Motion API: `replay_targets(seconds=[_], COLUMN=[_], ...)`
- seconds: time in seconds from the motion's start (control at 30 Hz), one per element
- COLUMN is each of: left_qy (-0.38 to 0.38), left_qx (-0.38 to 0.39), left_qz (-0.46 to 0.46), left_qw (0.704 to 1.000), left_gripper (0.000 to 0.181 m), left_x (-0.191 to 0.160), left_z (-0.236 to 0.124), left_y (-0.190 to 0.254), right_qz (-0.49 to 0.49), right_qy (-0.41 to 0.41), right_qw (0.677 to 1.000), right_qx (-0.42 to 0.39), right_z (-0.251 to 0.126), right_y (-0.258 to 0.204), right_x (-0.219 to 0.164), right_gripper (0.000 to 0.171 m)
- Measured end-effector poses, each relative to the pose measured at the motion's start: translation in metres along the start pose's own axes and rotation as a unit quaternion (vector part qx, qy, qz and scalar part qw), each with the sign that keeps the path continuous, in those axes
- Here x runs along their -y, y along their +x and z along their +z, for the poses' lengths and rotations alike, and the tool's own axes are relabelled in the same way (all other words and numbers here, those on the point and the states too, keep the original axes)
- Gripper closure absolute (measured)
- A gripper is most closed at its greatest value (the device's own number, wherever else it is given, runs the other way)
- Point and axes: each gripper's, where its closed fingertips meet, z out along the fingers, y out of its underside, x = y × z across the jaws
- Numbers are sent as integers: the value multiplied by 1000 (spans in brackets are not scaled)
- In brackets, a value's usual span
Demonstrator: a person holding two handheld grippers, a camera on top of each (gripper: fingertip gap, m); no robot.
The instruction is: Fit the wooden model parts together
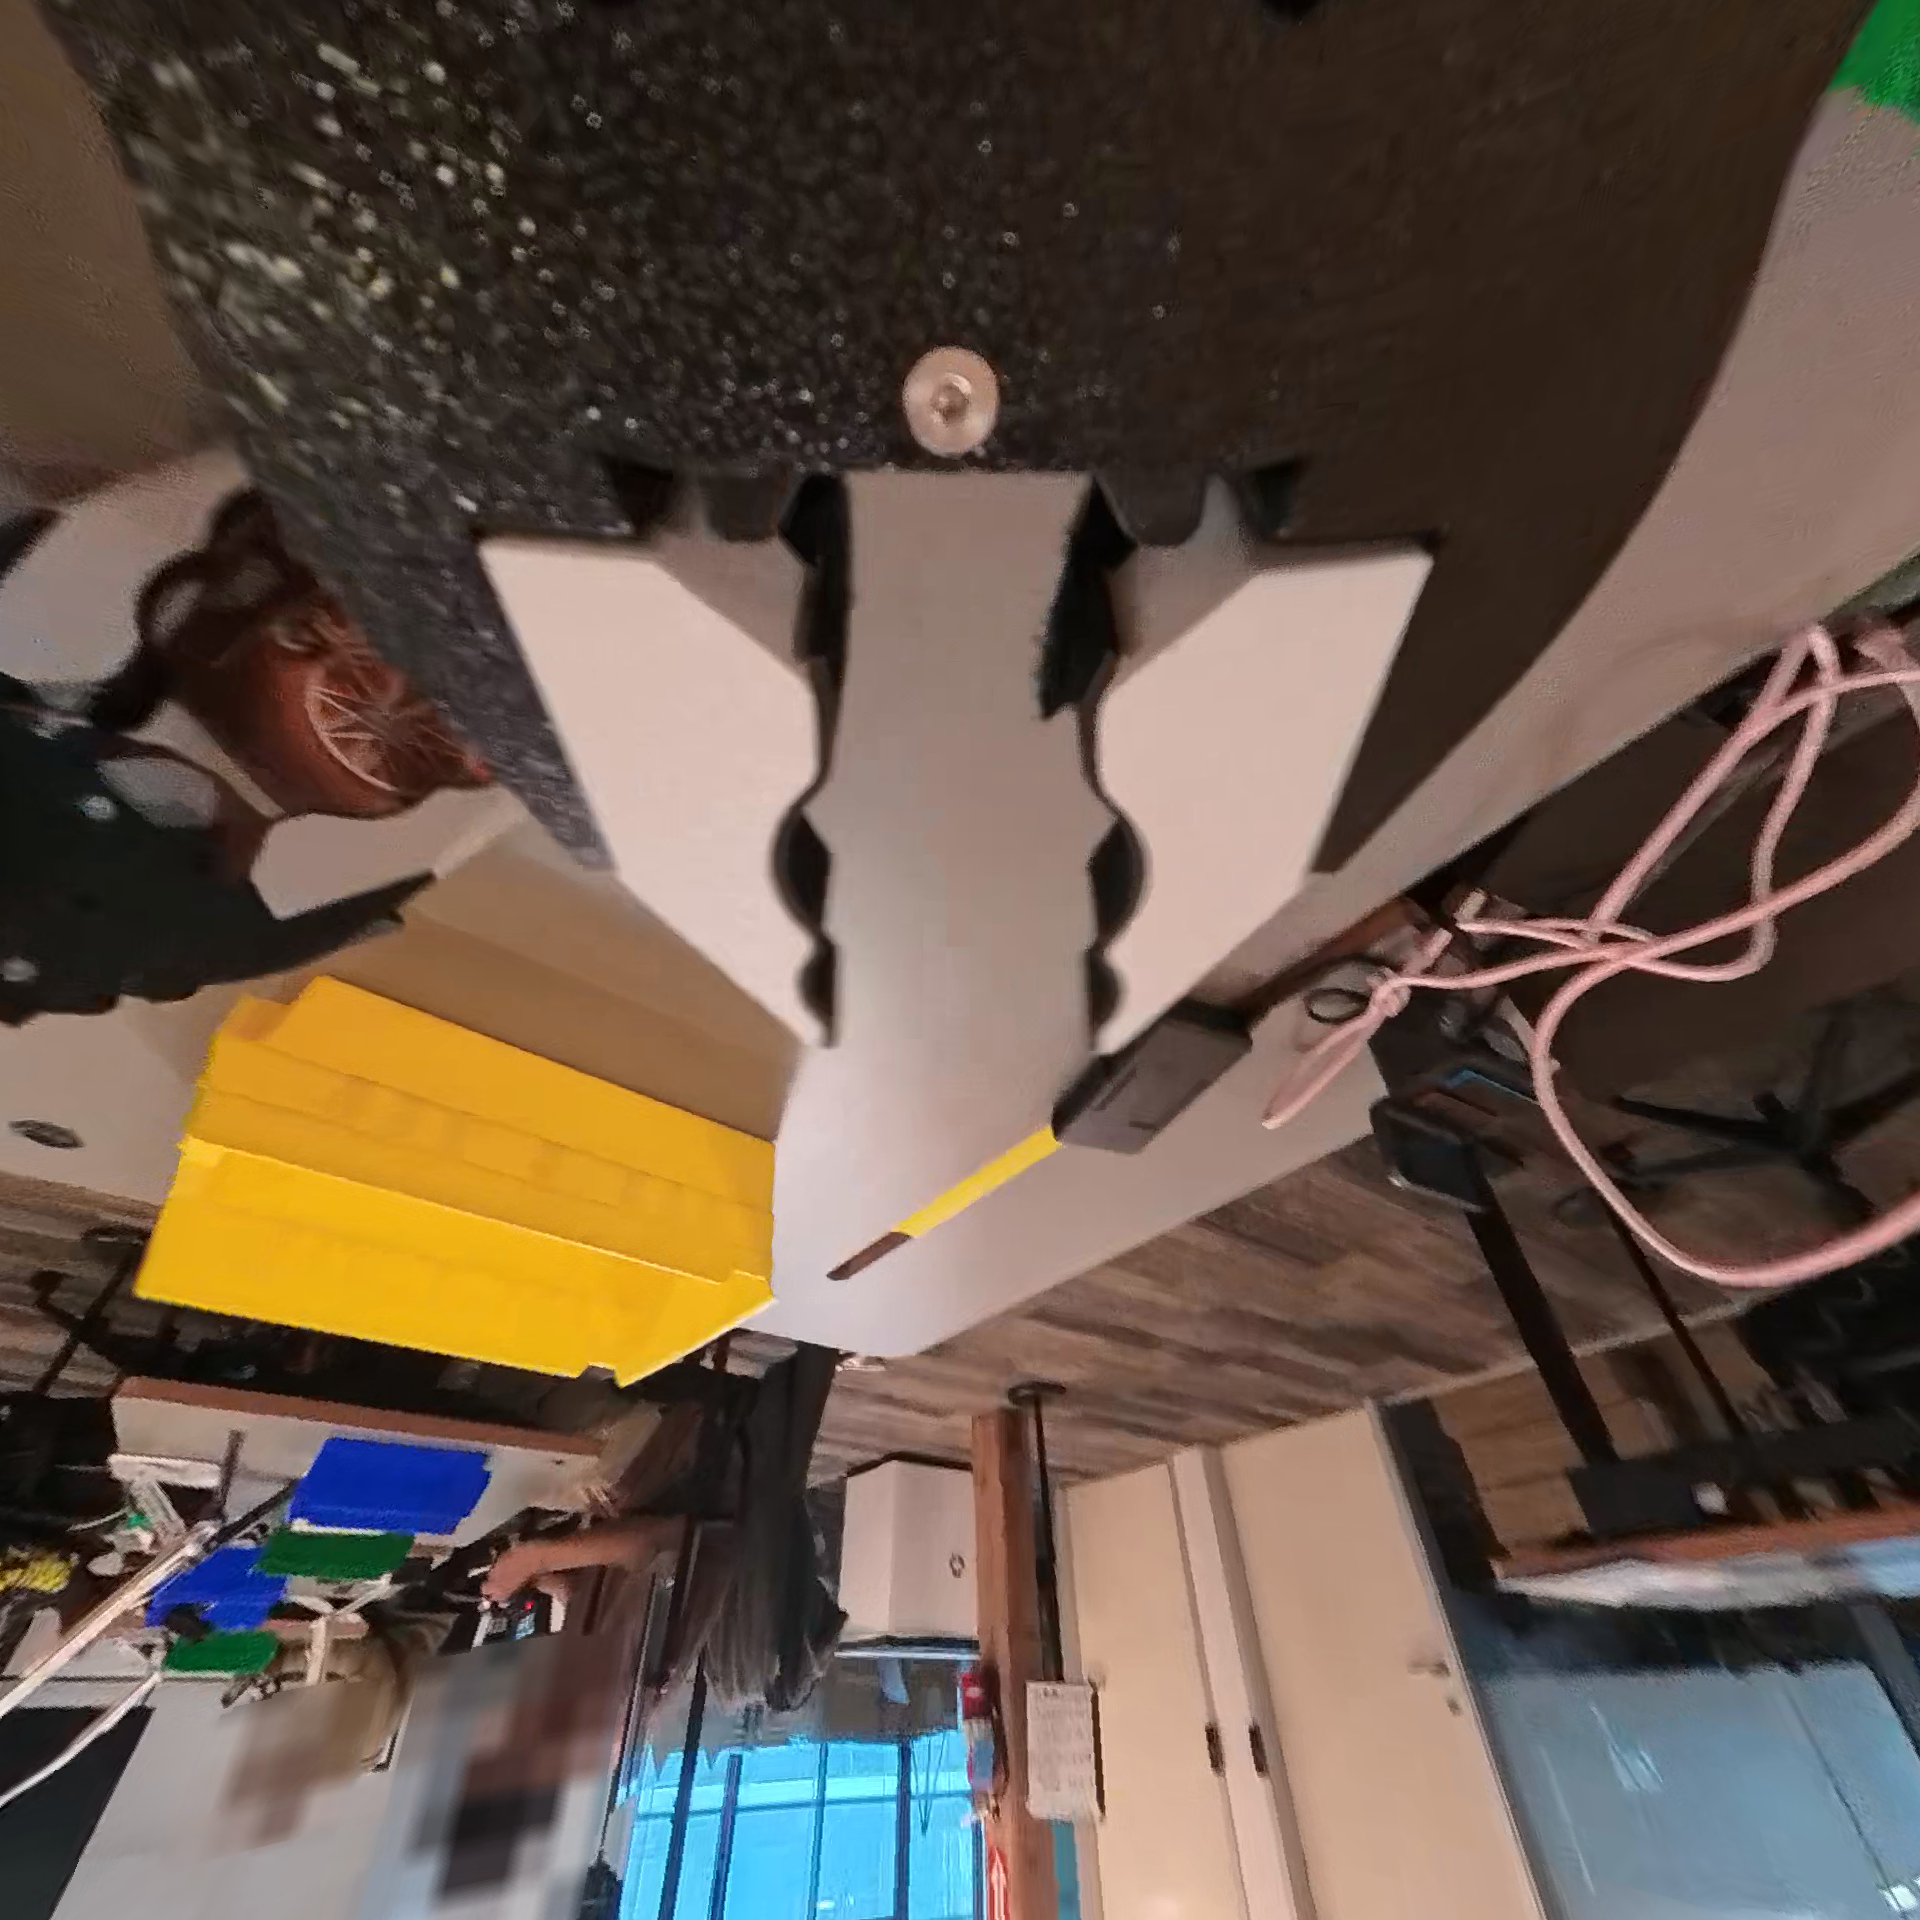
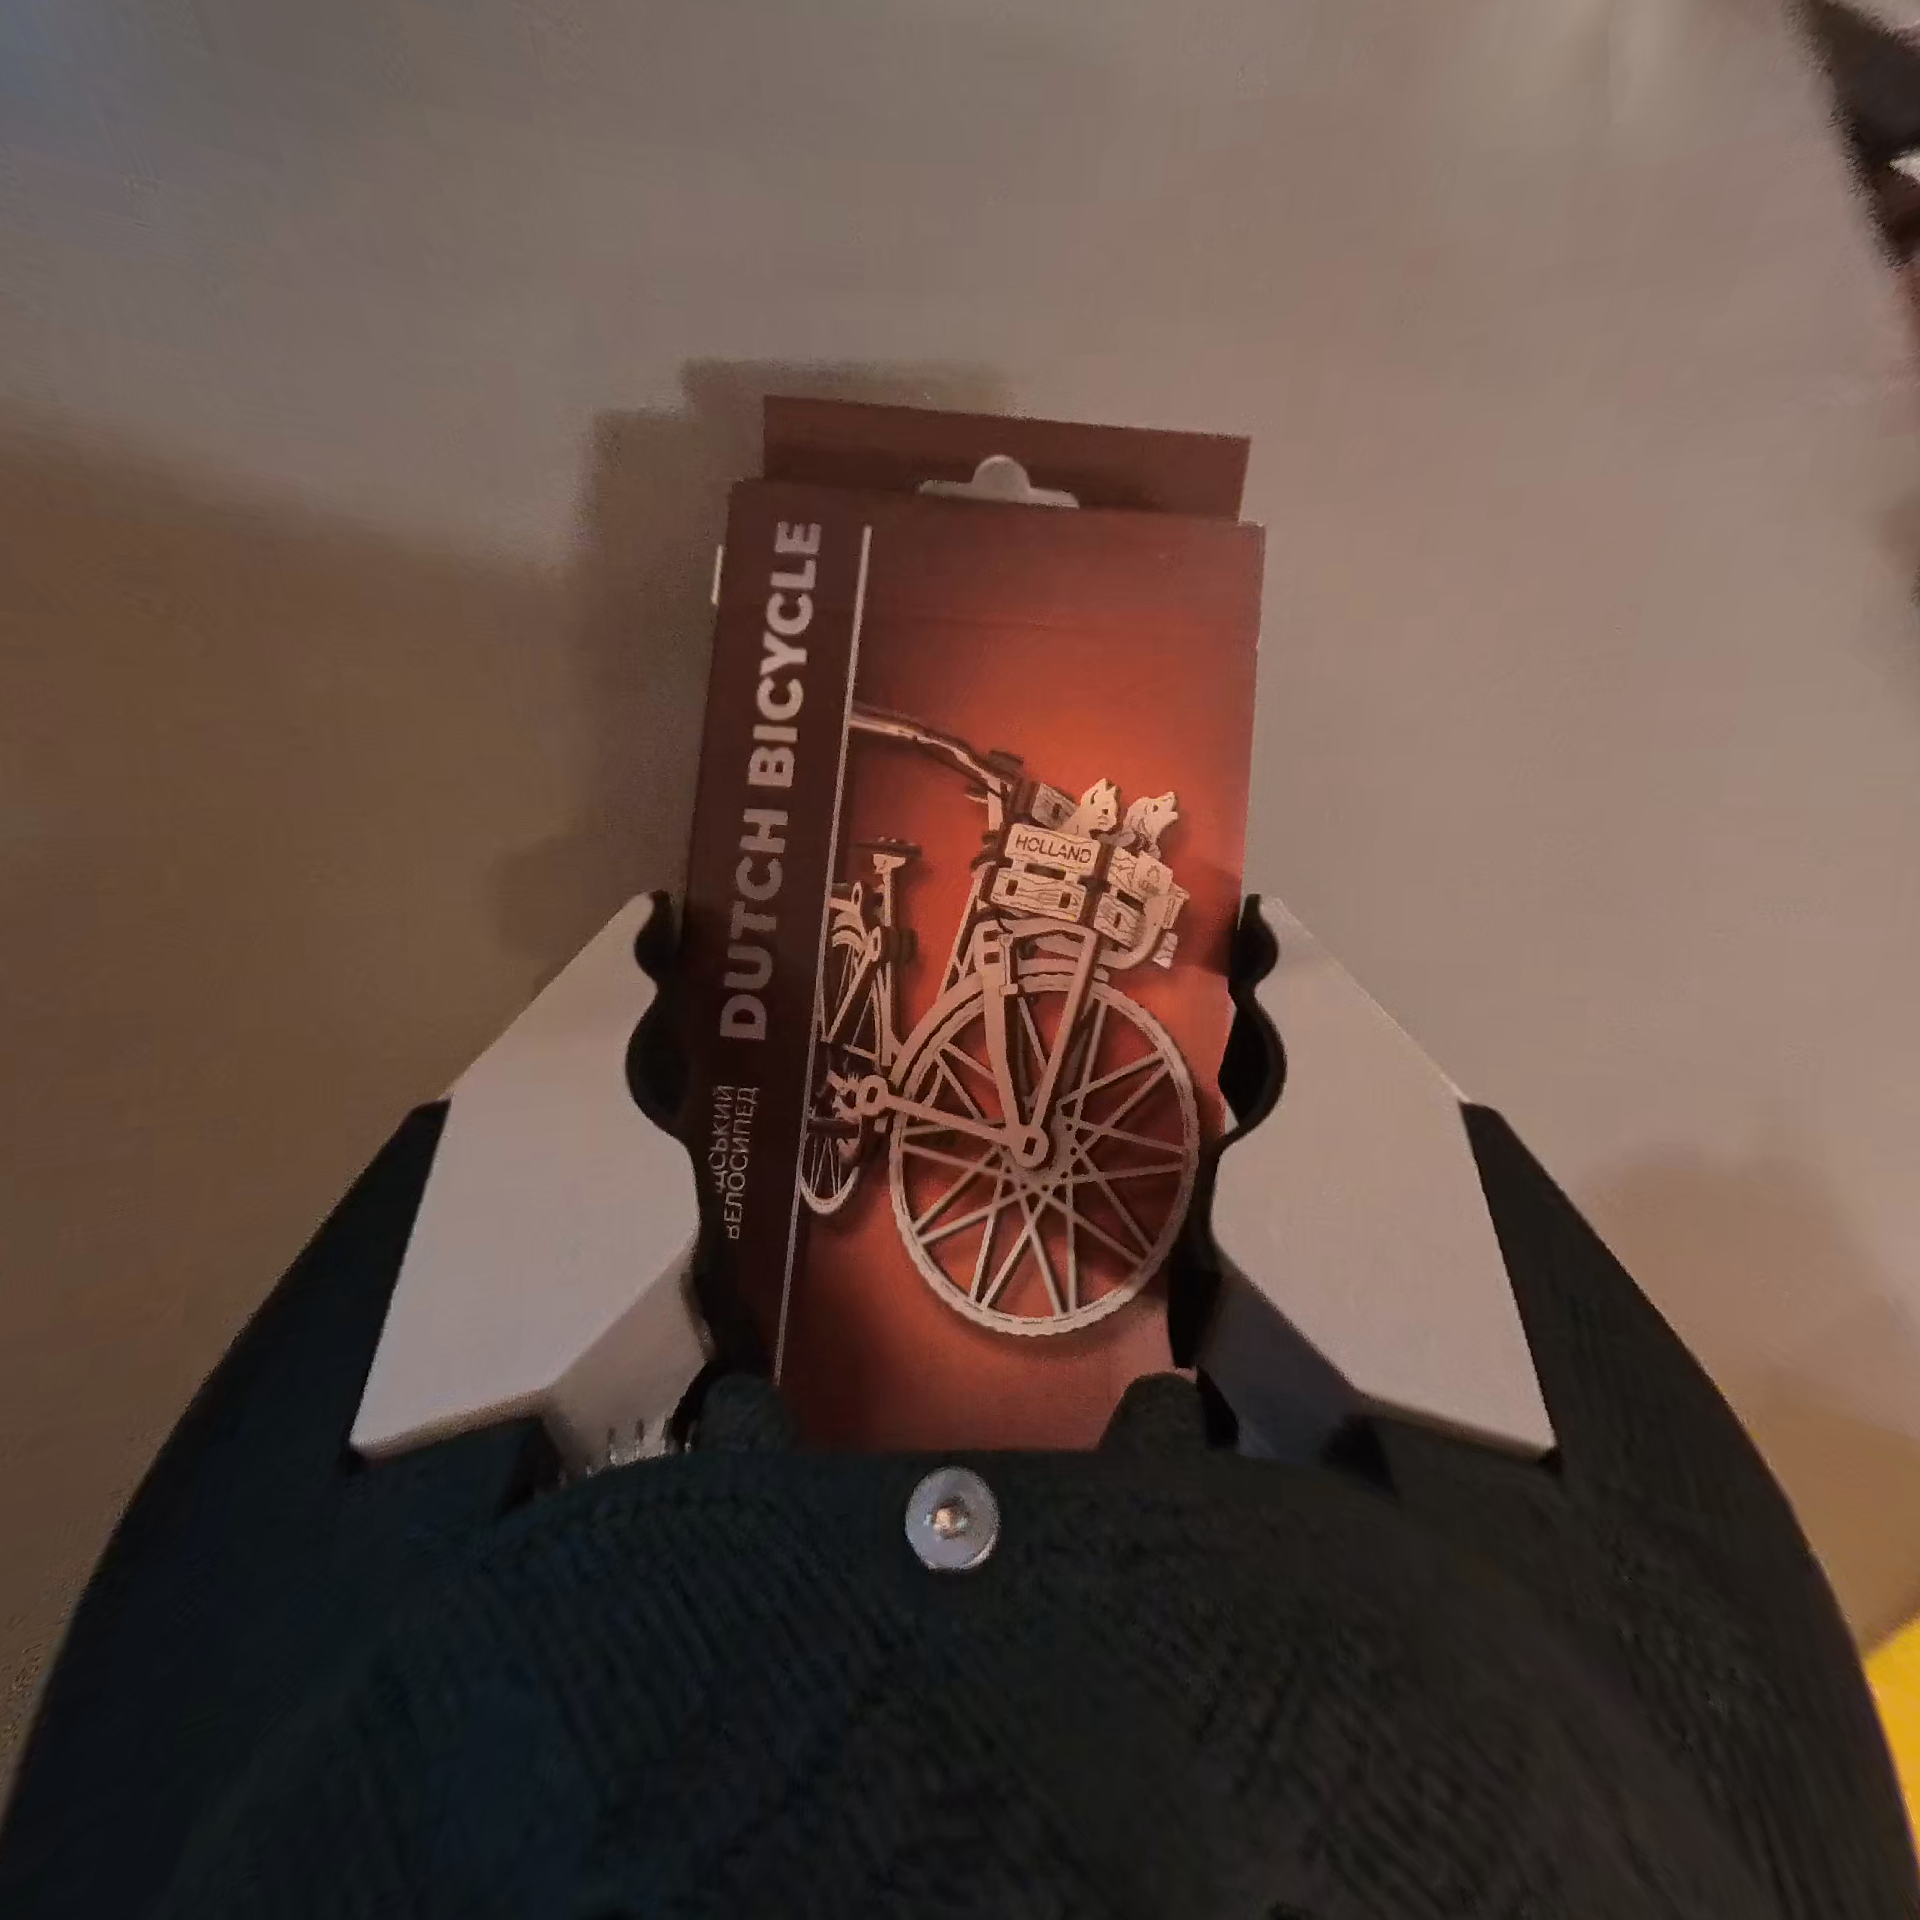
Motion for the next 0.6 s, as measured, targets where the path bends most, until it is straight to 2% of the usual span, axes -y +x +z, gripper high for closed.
replay_targets(seconds=[0.13,0.17,0.23,0.33,0.4,0.47,0.5,0.53,0.57,0.6], left_qy=[-17,-34,-65,-88,-98,-92,-90,-90,-88,-100], left_qx=[-63,-75,-86,-104,-149,-187,-186,-181,-183,-181], left_qz=[-100,-129,-181,-260,-311,-343,-349,-348,-348,-355], left_qw=[993,988,978,956,934,916,914,916,915,912], left_gripper=[62,49,35,32,38,60,64,74,84,86], left_x=[-23,-37,-67,-102,-111,-110,-112,-114,-115,-119], left_z=[12,14,17,20,24,29,32,34,34,35], left_y=[34,42,57,74,91,102,102,100,98,97], right_qz=[25,26,25,21,21,19,18,14,9,5], right_qy=[47,56,72,97,115,129,132,138,158,175], right_qw=[997,995,993,990,988,986,985,986,984,979], right_qx=[-63,-76,-93,-98,-99,-104,-105,-97,-86,-100], right_z=[-6,-7,-9,-9,-10,-10,-10,-11,-13,-17], right_y=[34,41,51,57,59,59,59,56,51,53], right_x=[6,8,10,15,19,20,21,21,26,30], right_gripper=[66,66,67,67,68,73,75,85,112,120])
